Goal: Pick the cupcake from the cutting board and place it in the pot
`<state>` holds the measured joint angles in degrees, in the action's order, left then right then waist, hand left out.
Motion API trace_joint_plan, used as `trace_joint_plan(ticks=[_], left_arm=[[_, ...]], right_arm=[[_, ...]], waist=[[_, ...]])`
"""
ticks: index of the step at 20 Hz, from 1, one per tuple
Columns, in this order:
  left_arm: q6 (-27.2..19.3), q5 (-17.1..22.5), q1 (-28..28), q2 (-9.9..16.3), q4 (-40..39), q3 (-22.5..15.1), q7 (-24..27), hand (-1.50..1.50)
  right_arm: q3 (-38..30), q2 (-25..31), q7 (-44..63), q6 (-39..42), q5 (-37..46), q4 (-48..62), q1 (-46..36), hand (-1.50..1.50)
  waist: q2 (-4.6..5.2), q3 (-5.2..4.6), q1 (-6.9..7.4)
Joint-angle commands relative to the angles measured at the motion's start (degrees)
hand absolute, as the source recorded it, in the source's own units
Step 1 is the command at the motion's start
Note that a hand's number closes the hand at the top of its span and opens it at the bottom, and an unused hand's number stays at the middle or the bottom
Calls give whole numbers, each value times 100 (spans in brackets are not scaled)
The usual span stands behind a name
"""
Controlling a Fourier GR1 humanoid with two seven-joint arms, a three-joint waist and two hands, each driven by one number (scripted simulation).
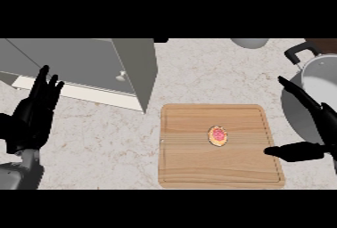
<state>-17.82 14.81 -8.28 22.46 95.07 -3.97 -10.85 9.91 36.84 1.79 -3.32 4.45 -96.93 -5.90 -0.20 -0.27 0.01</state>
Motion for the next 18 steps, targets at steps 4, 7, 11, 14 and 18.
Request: trace_joint_plan(ticks=[4,7,11,14,18], left_arm=[[35,-94,-211,-87,-28,-78,5,0],[117,-37,-249,-158,-317,50,130,0],[261,-26,-503,-228,-735,226,203,0],[49,-312,-454,-322,-114,119,-217,0],[528,-55,-260,-24,-35,585,-235,0]], right_arm=[[1091,347,2352,1147,501,-481,-884,-150],[1564,-30,3186,1344,643,-801,-1033,-150],[1816,-692,3826,1513,792,-688,-1295,-150],[1534,-1055,3722,1801,859,-195,-1568,-150],[1430,-1383,3895,1955,1047,-36,-1593,-150]], waist=[[25,9,105],[25,13,38],[31,21,-1],[24,27,20],[20,26,22]])
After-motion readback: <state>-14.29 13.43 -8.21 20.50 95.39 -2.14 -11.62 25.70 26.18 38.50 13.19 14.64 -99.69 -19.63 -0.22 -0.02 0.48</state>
